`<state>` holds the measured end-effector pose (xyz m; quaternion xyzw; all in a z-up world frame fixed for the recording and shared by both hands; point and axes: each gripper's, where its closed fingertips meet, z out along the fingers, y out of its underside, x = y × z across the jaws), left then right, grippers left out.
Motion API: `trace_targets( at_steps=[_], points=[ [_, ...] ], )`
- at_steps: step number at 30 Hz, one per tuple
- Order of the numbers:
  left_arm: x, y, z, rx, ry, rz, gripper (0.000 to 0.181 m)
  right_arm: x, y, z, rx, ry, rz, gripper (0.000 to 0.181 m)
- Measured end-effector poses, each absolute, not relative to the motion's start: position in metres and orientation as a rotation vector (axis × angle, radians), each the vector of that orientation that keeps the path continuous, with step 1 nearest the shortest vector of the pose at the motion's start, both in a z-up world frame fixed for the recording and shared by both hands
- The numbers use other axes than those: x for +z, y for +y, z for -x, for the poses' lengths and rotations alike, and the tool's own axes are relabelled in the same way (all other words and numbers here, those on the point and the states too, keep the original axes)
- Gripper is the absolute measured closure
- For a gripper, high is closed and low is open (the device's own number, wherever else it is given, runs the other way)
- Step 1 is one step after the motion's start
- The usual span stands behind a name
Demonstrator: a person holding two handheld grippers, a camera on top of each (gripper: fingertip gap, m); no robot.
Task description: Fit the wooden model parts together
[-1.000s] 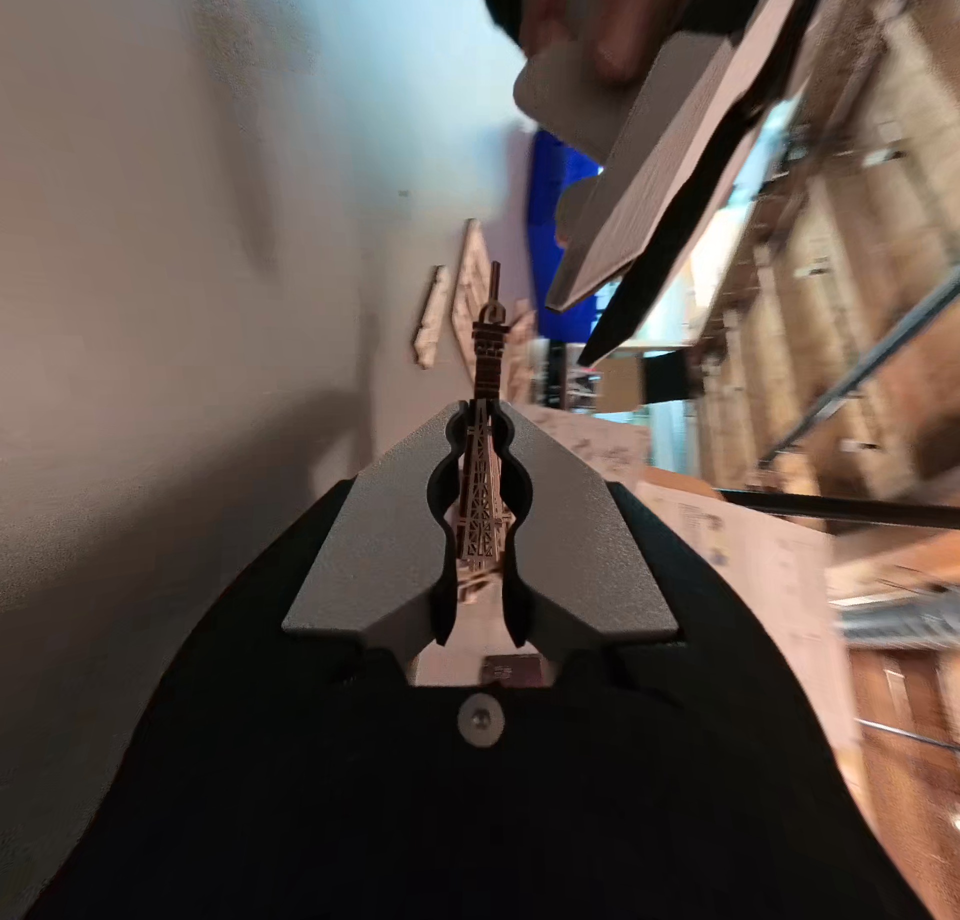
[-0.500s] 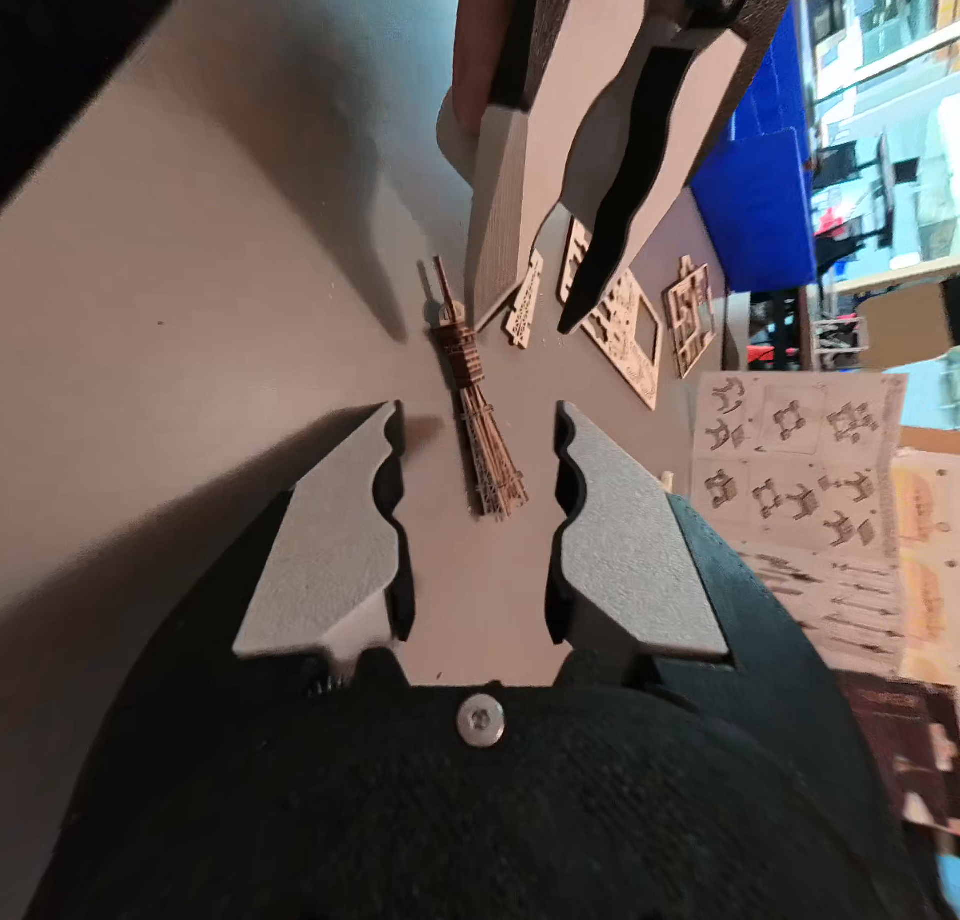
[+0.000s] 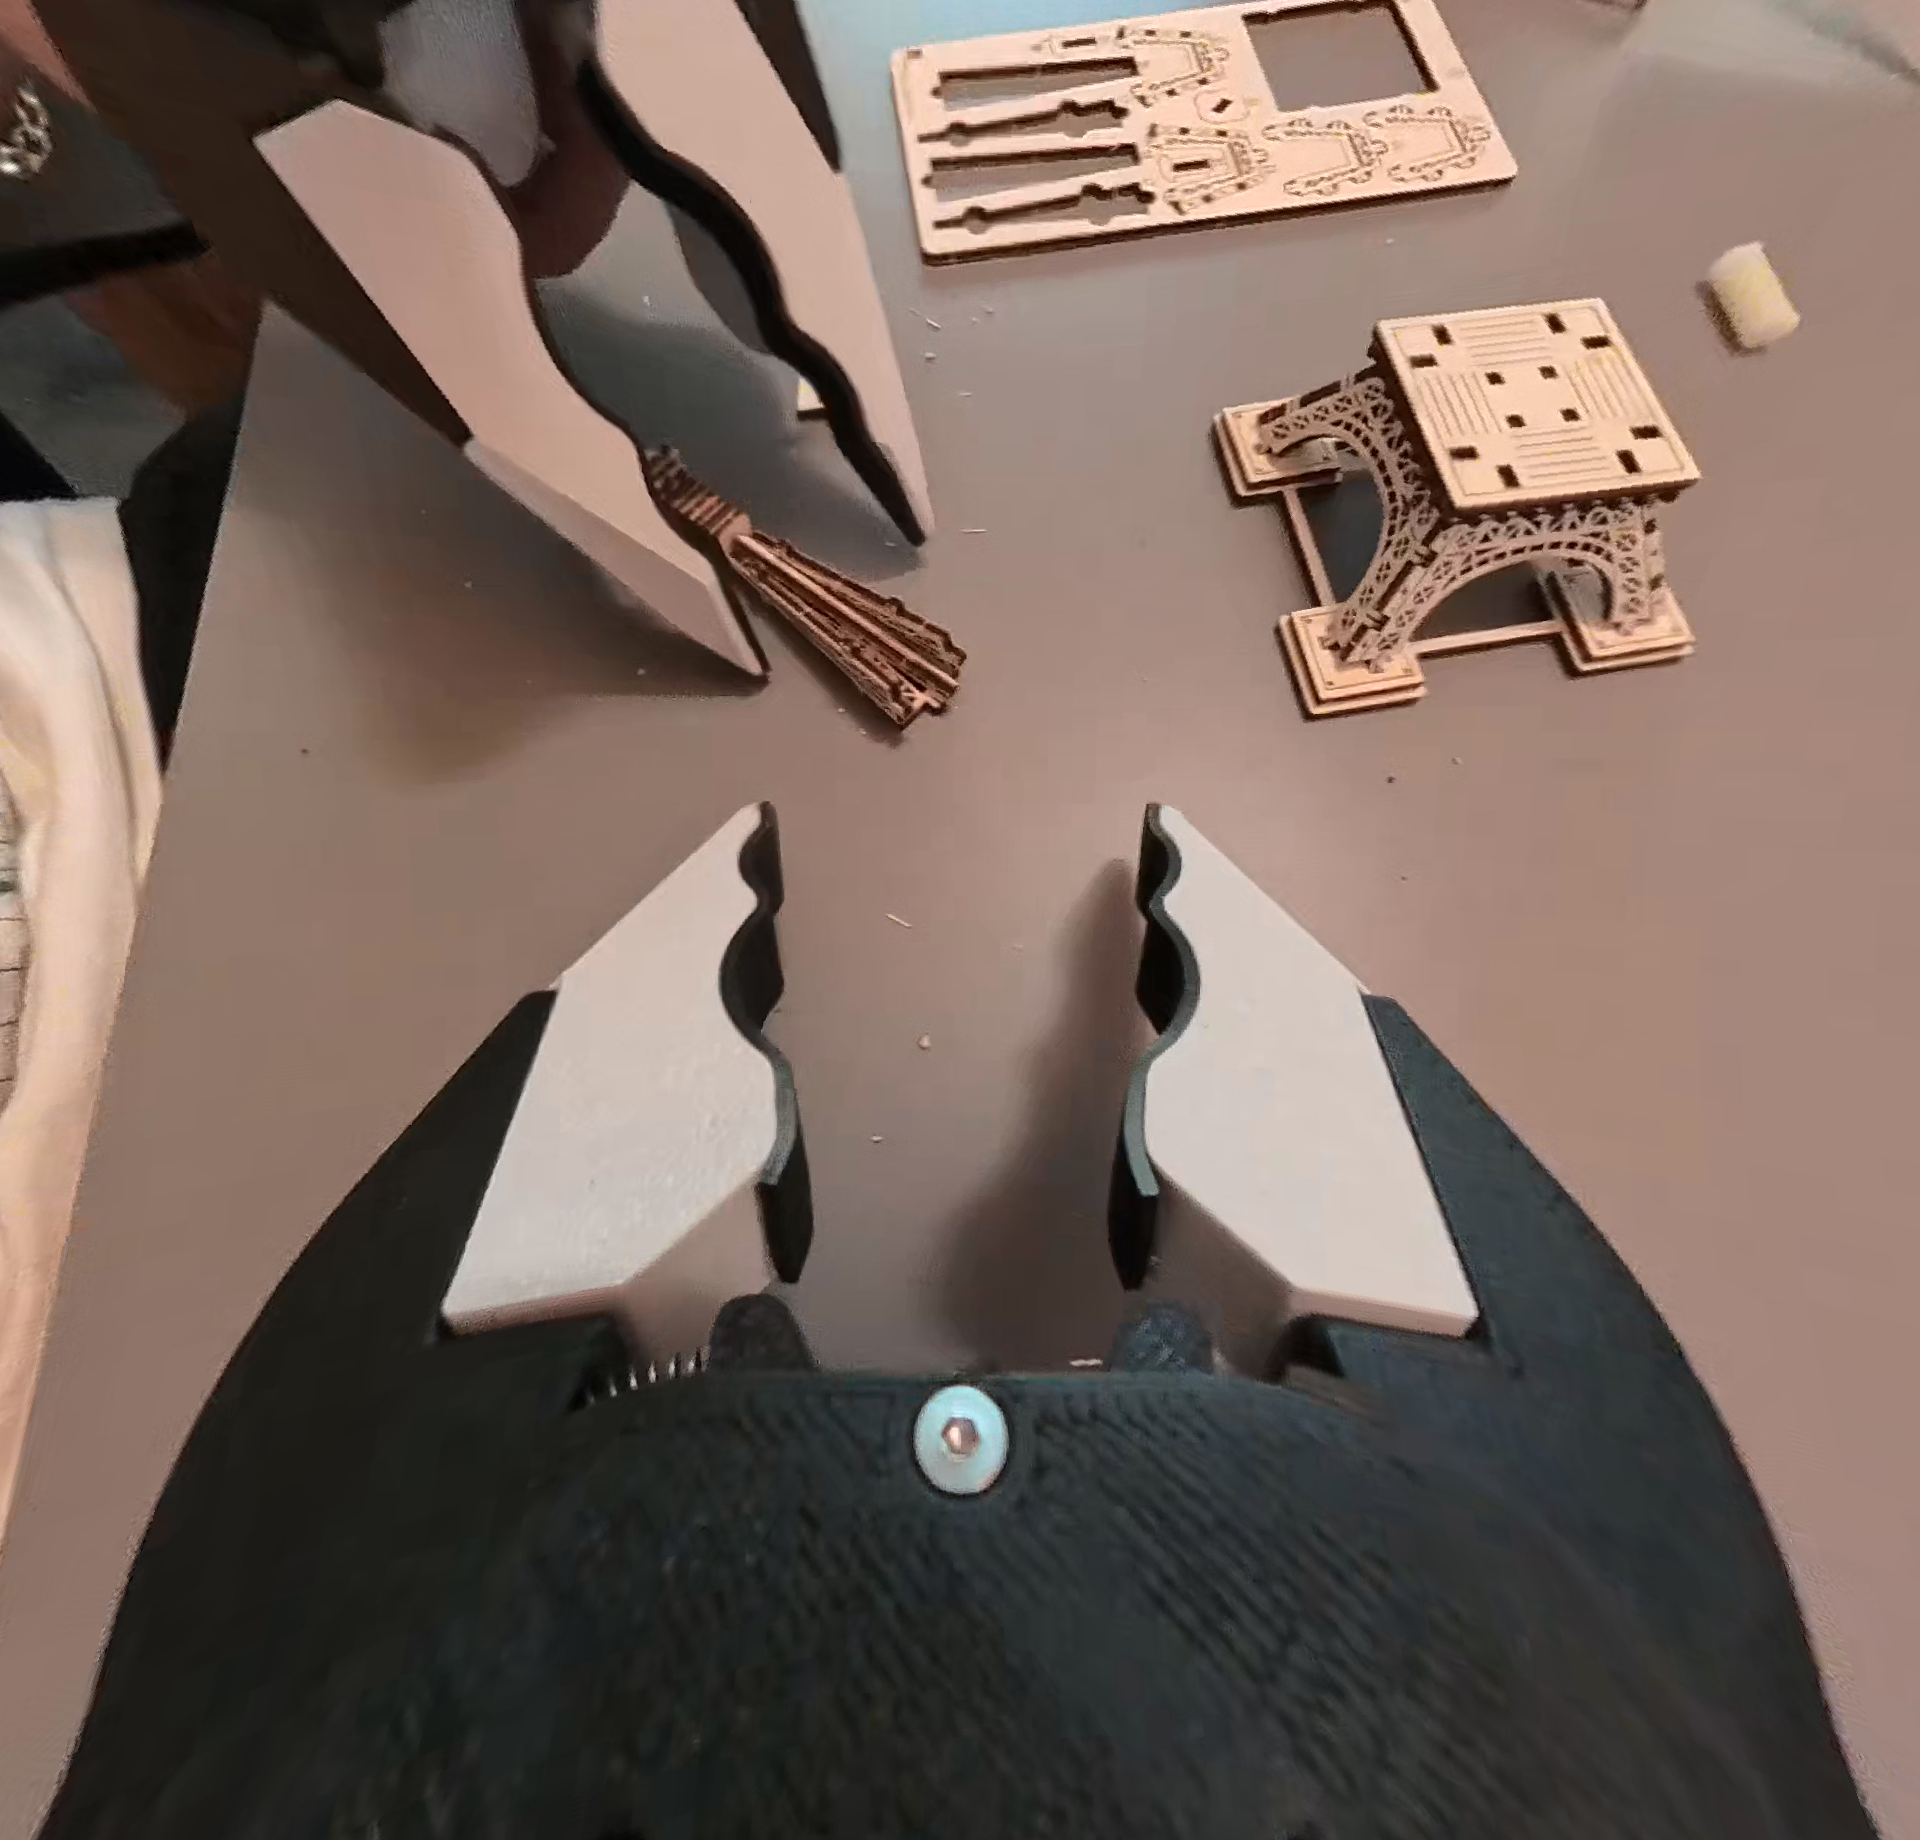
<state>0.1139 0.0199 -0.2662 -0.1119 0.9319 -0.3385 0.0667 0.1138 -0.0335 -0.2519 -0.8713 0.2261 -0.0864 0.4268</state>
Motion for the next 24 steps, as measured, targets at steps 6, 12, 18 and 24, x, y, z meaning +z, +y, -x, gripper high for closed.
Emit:
trace_targets(
  at_steps=[6, 12, 18, 24],
  points=[
    [-0.269, 0.018, -0.114, -1.005, 2.850, 0.372, 0.146, -0.256, -0.036, -0.111, -0.232, 0.524, 2.170, 0.125],
    [-0.270, 0.015, -0.119, -0.989, 2.878, 0.393, 0.166, -0.262, -0.039, -0.114, -0.232, 0.579, 2.195, 0.125],
    [-0.267, 0.017, -0.116, -1.145, 2.965, 0.520, 0.167, -0.255, -0.040, -0.116, -0.196, 0.629, 2.126, 0.125],
    [-0.236, 0.009, -0.100, -1.559, 3.051, 0.615, 0.167, -0.227, -0.021, -0.113, -0.105, 0.615, 1.928, 0.124]
  ],
)
